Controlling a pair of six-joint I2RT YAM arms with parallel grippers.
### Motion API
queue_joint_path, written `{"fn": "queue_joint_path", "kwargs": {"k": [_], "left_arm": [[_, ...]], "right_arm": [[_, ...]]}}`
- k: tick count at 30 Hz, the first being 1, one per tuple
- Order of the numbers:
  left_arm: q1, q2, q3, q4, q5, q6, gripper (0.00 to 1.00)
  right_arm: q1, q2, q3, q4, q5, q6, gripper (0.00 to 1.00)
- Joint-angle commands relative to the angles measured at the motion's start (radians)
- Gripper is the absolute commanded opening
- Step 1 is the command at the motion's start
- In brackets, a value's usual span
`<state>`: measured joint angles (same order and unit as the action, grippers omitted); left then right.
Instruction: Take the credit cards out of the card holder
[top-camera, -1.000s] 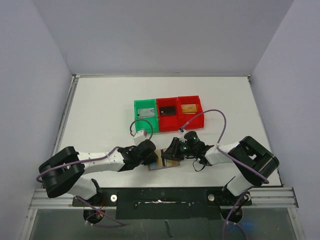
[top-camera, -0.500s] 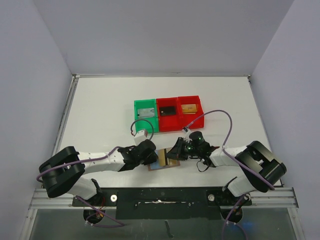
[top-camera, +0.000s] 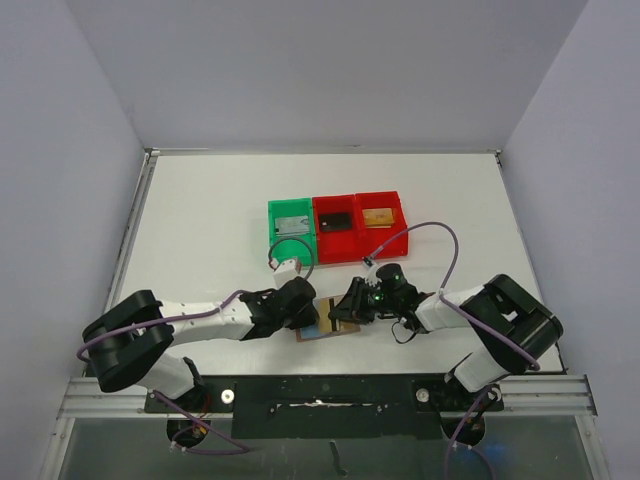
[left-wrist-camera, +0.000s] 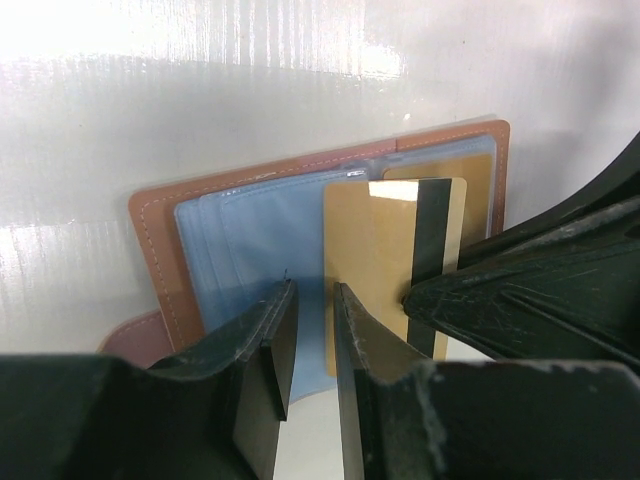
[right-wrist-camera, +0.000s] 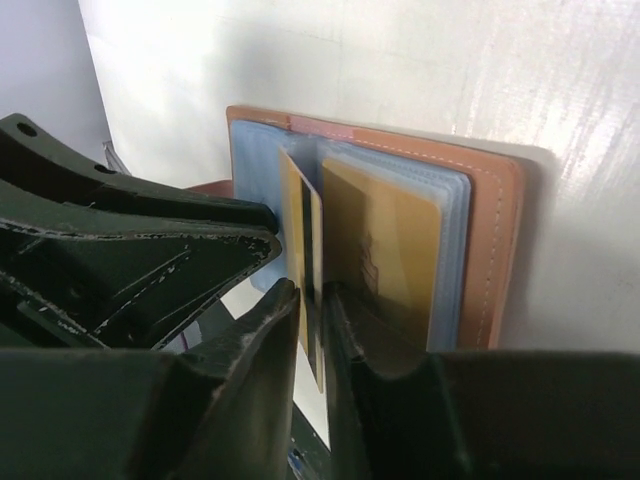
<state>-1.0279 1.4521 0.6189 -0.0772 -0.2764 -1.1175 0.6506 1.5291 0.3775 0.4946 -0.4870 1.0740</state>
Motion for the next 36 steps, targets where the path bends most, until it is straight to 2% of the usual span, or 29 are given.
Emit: {"fn": "queue_joint_path", "kwargs": {"k": [1,7,15,21,26,30,36], "left_arm": [[-0.015,0.034,-0.001,-0.122,0.030,0.012,0.21],[-0.028,0.029,0.013,-0.168,-0.014,-0.004,0.21],[-0.037,0.005,0.028,-0.210,-0.059,0.007,0.21],[-0.036,-0.040,0.034,-0.199,-0.065,0.022,0.23],[-0.030,-0.123,0.081,-0.213,-0.061,0.084,0.41],[0.003,-0.201,0.120,-0.239,-0.050,0.142,0.55],[0.085,-0.305,0.193,-0.359,-0.030,0.208,0.65]], "right_arm": [[0.016,0.010,0.018,0.041,0.001,-0.005,0.14],[0.008,-0.064,0.000,-0.026,0.054,-0.027,0.01],[-0.027,-0.256,-0.001,-0.222,0.114,-0.110,0.00],[-0.062,-0.433,0.058,-0.479,0.243,-0.195,0.00],[-0.088,-0.532,0.132,-0.636,0.393,-0.288,0.00],[-0.098,-0.603,0.192,-0.694,0.500,-0.362,0.00],[-0.124,-0.649,0.274,-0.754,0.637,-0.440,0.00]]}}
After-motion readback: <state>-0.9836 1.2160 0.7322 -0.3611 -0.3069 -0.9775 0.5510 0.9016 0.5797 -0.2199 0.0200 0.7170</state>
